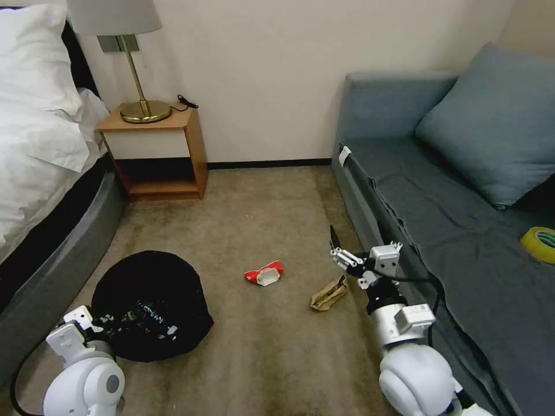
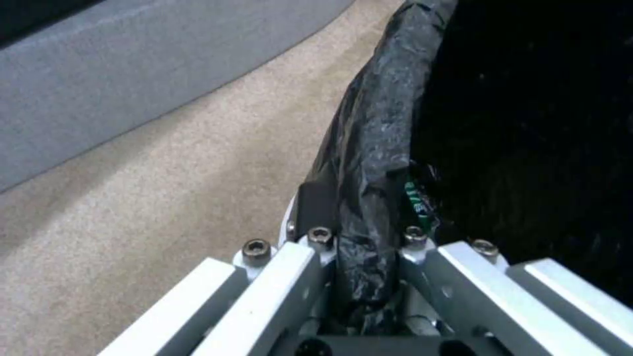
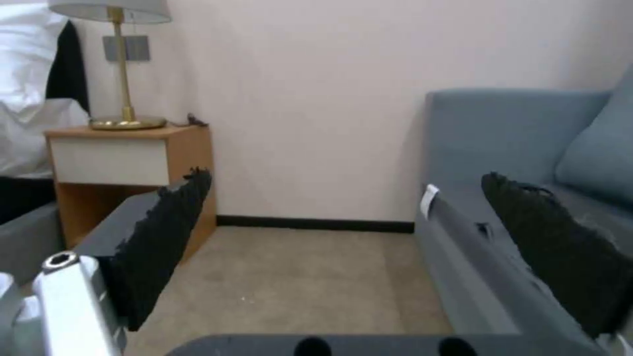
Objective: Pick up the trash bin, then pick up the garbage on the floor and place it into the trash bin.
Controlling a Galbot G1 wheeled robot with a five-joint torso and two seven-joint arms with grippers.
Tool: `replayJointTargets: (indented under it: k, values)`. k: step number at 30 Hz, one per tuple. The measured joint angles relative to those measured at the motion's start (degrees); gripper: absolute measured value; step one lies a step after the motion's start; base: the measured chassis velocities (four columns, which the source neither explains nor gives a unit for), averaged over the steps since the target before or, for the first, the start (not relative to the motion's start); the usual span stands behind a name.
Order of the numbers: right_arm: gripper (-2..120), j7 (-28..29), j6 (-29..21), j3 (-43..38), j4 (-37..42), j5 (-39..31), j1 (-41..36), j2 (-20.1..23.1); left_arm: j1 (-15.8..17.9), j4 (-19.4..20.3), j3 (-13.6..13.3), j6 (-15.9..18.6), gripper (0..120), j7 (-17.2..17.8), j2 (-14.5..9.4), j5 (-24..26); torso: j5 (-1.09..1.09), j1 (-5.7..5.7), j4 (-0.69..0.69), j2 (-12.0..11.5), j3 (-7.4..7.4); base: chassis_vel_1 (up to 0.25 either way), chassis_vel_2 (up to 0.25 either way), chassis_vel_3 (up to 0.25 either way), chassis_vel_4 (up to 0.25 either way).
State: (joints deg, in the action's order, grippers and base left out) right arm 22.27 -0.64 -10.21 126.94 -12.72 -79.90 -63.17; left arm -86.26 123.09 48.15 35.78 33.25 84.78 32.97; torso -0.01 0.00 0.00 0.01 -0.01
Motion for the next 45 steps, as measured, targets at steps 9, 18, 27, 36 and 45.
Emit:
replayJointTargets:
  k: [9, 18, 27, 36, 45]
  values:
    - [100, -0.82, 0.93, 0.46, -0.98, 0.17, 0.27, 0.21, -0.16, 0.27, 0.18, 0.0, 3, 0.0, 0.25, 0.13, 0.0, 0.0, 0.0, 0.0, 0.0, 0.0, 0.0, 0.0, 0.0]
    - [100, -0.84, 0.92, 1.43, -2.32, -0.33, 1.77, 0.98, 0.27, -0.38, 0.21, -0.04, 3, 0.01, 0.43, 0.19, 0.01, 0.0, 0.0, -0.01, 0.01, -0.133, 0.137, 0.122, -0.119]
    - [100, 2.61, -4.37, 5.57, -4.77, -9.93, 9.03, 3.09, 0.79, -0.5, 0.83, -0.09, 3, -0.07, 0.16, 0.53, 0.01, 0.01, 0.0, -0.02, 0.01, -0.096, 0.101, 0.093, -0.108]
    - [100, 14.84, -18.02, 14.95, -10.05, -34.97, 23.14, 9.4, 0.61, -0.48, 1.16, -0.94, 3, -1.24, 0.31, -0.11, 0.01, 0.01, 0.0, -0.02, 0.01, 0.015, -0.025, -0.025, 0.017]
    - [100, 34.24, -25.53, 25.05, -18.08, -62.15, 35.93, 8.21, -0.26, -0.46, 1.26, -2.14, 3, -2.33, 0.05, 0.04, 0.0, 0.01, 0.0, -0.02, 0.01, 0.0, 0.0, 0.0, 0.0]
